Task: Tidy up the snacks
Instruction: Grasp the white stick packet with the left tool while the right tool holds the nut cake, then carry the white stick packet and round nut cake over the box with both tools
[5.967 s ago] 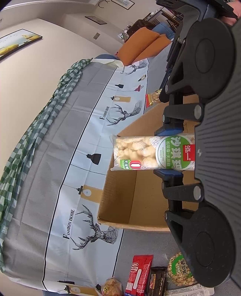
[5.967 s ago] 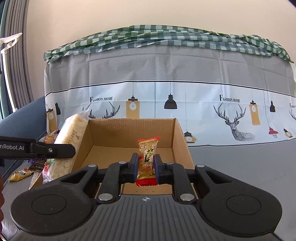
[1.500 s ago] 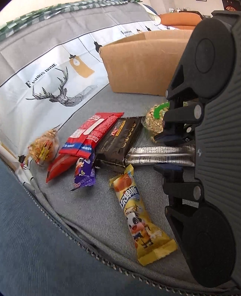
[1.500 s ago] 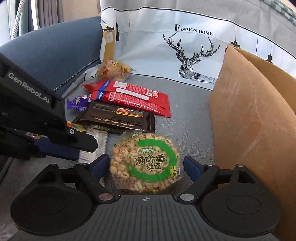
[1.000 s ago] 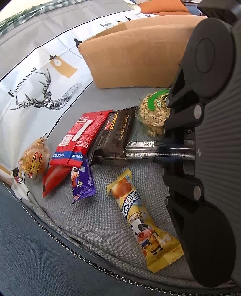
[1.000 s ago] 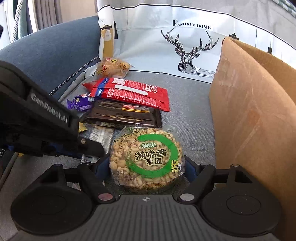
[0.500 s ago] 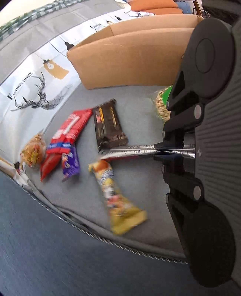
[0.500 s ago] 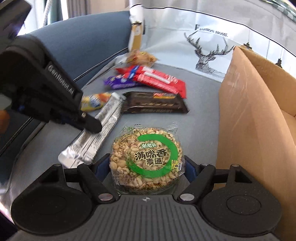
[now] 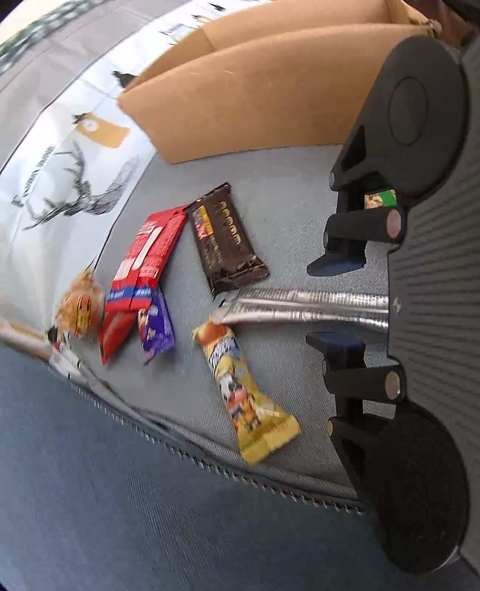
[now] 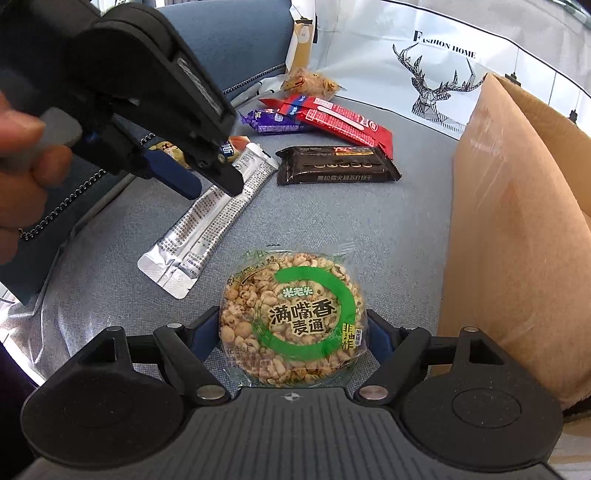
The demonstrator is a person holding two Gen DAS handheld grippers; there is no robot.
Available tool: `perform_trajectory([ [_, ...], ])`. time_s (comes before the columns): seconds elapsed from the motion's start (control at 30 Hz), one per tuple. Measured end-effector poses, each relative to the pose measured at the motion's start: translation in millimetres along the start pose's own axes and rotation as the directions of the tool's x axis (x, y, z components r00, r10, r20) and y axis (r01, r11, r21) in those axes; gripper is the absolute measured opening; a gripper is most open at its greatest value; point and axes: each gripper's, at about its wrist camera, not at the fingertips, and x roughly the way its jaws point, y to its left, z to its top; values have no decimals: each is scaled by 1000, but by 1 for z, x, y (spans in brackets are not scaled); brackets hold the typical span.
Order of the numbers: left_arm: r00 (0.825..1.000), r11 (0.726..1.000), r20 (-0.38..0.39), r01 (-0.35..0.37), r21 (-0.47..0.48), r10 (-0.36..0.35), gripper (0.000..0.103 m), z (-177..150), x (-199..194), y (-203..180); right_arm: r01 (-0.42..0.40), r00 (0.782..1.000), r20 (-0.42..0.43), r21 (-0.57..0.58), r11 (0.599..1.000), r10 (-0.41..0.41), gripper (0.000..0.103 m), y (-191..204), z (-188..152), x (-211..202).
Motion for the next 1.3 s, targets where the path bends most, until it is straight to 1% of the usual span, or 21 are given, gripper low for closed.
perform_trajectory([
  [0.07,1000,999,-11,-20,35,20,38,0,5,-7,-2,1000,-2,1,1000,2,82,0,0,2],
  [0.17,997,994,-34,-60,89,63,38,-1,14,-16,-5,1000,-5,1,1000,5,82,-1,0,4],
  [0.3,996,988,-31,-76,132,81,38,-3,19,-21,-8,1000,-7,13,1000,8,82,-3,1,6],
  [0.37,995,985,-28,-88,149,93,33,-4,20,-23,-6,1000,-7,17,1000,7,82,-3,2,7],
  [0.4,994,982,-24,-101,163,106,25,-5,20,-24,-6,1000,-8,19,1000,6,82,-3,2,7],
  [0.47,993,979,-21,-108,171,113,17,-4,20,-24,-6,1000,-7,21,1000,6,82,-3,1,7],
  [0.5,994,981,-22,-104,164,109,13,-4,19,-23,-5,1000,-6,21,1000,5,82,-2,1,7],
  [0.6,996,988,-23,-81,134,85,7,-1,17,-19,-1,1000,1,17,1000,1,81,-2,0,5],
  [0.7,999,994,-16,-44,97,46,7,0,10,-16,14,1000,14,15,1000,-14,81,-1,0,1],
  [0.8,1000,999,-3,25,36,-25,7,2,3,-11,13,999,46,22,1000,-14,81,0,1,-6],
  [0.87,997,997,10,75,-4,-75,7,3,-2,-9,17,997,71,17,1000,-18,81,1,1,-11],
  [0.97,992,991,28,125,-45,-123,7,2,-10,-7,23,994,102,11,1000,-24,81,3,2,-18],
  [1.1,986,986,53,159,-59,-156,7,0,-21,-8,44,989,142,-16,999,-41,81,7,3,-25],
  [1.3,981,980,84,182,-76,-175,7,1,-36,-7,51,979,198,-60,997,-38,81,10,6,-45],
])
